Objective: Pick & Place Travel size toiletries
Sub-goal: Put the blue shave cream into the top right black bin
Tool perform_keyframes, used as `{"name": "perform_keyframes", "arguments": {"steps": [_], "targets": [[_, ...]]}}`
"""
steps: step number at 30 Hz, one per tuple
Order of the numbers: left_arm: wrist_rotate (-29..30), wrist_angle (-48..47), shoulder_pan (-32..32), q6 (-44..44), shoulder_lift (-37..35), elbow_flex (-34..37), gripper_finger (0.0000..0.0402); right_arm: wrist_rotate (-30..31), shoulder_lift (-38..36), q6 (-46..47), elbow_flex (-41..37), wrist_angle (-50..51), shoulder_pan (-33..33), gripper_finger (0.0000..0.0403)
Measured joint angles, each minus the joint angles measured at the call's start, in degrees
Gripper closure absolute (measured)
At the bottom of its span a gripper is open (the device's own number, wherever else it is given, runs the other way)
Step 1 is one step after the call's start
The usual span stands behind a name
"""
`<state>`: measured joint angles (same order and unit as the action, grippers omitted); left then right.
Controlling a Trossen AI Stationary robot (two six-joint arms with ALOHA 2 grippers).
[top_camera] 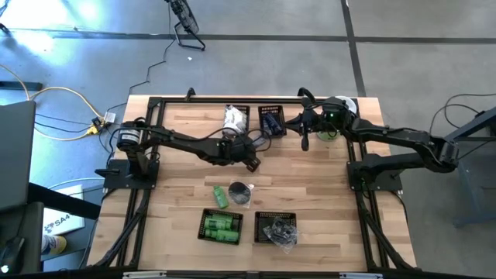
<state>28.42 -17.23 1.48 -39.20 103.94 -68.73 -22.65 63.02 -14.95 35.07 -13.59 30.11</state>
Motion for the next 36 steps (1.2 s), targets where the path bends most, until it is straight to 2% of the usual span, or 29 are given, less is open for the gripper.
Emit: {"name": "perform_keyframes", "arguments": {"steps": [9,17,25,31,36], "targets": [[-5.24,-1.12,-0.02,0.0,-1.29,-0.05,0.0261,0.11,0.0,-0.36,0.0,0.14,0.0,0.04],[-6.03,-3.21,-0.02,1.06,-4.82,-0.06,0.0261,0.02,0.0,-0.27,0.0,0.14,0.0,0.04],[-5.13,0.5,0.07,2.47,-5.53,0.02,0.0261,0.03,0.0,-0.25,0.0,0.09,0.0,0.04],[-0.49,5.93,0.36,5.29,-5.09,0.07,0.0261,0.13,-0.13,-0.29,0.0,0.13,0.02,0.04],[0.64,9.05,2.09,7.44,-3.53,0.0,0.0261,0.07,-1.58,-0.21,0.0,0.81,0.02,0.04]]}}
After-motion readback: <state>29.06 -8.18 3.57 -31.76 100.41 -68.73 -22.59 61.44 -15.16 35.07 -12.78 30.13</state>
